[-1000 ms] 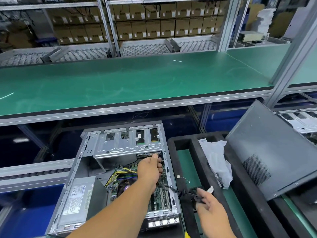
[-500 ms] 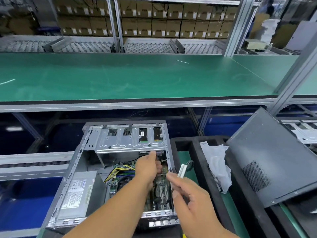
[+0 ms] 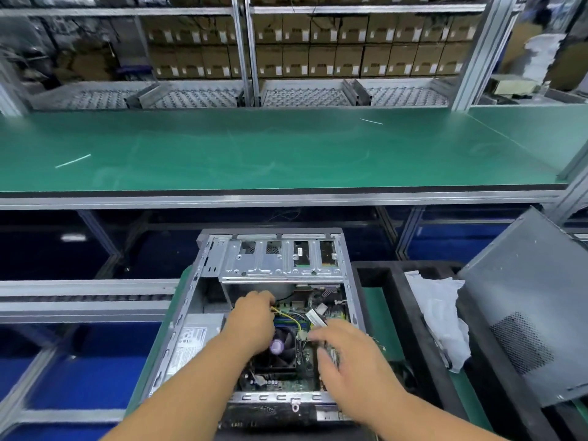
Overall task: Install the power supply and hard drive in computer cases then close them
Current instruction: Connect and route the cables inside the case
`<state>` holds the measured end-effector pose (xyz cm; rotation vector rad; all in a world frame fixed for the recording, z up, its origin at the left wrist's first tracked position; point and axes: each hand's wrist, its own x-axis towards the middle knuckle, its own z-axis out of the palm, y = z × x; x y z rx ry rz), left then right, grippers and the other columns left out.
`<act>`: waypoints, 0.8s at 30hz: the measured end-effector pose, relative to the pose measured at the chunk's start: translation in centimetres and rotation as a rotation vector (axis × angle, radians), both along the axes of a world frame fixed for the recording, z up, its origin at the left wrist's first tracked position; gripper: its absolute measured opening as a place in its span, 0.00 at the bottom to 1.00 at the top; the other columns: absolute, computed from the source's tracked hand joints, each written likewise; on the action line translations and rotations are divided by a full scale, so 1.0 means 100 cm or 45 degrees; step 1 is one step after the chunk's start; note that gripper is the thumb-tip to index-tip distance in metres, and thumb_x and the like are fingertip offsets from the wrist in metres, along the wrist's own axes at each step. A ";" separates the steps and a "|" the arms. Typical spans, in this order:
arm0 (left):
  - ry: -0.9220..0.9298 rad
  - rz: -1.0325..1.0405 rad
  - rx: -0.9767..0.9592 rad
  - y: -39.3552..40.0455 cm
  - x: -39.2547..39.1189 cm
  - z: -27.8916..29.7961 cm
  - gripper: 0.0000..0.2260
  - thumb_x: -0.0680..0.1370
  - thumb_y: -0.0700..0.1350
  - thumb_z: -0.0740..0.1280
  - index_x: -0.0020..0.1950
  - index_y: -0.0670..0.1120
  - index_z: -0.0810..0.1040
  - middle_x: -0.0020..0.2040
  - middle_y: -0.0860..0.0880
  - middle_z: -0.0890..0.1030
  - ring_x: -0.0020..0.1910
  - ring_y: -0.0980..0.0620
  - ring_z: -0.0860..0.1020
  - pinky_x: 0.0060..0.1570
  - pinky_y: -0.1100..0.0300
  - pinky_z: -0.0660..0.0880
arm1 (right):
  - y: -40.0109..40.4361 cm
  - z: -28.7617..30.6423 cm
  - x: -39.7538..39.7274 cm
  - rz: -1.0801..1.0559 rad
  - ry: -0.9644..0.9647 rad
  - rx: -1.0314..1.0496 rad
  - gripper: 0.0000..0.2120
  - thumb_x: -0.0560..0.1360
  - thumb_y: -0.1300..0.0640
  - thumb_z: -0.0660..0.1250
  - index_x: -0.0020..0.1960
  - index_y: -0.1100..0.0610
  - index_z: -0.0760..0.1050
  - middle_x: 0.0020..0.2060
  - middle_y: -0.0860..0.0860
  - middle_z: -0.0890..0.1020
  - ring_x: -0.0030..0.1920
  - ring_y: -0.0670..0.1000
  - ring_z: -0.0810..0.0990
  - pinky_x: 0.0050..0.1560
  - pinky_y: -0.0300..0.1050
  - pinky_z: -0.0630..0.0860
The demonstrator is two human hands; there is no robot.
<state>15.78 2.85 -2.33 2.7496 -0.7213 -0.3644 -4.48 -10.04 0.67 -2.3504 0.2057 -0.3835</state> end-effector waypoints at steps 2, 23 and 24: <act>-0.043 -0.117 0.194 -0.010 0.001 -0.003 0.20 0.80 0.45 0.66 0.72 0.54 0.72 0.69 0.48 0.74 0.68 0.44 0.71 0.65 0.46 0.70 | 0.002 -0.006 0.007 -0.070 0.033 -0.005 0.18 0.79 0.55 0.61 0.66 0.44 0.77 0.54 0.33 0.74 0.54 0.39 0.76 0.58 0.34 0.72; -0.009 -0.406 0.392 -0.036 0.062 -0.039 0.05 0.83 0.49 0.62 0.53 0.50 0.75 0.50 0.49 0.79 0.47 0.46 0.78 0.43 0.53 0.71 | 0.003 -0.016 0.014 -0.364 0.010 -0.200 0.21 0.76 0.59 0.60 0.63 0.43 0.79 0.44 0.32 0.71 0.53 0.44 0.68 0.52 0.51 0.69; 0.013 -0.405 0.410 -0.037 0.064 -0.039 0.07 0.83 0.50 0.61 0.53 0.50 0.76 0.49 0.49 0.79 0.48 0.46 0.78 0.44 0.54 0.71 | 0.002 -0.016 0.014 -0.368 0.016 -0.192 0.20 0.76 0.59 0.60 0.63 0.43 0.80 0.43 0.32 0.71 0.53 0.44 0.69 0.53 0.51 0.70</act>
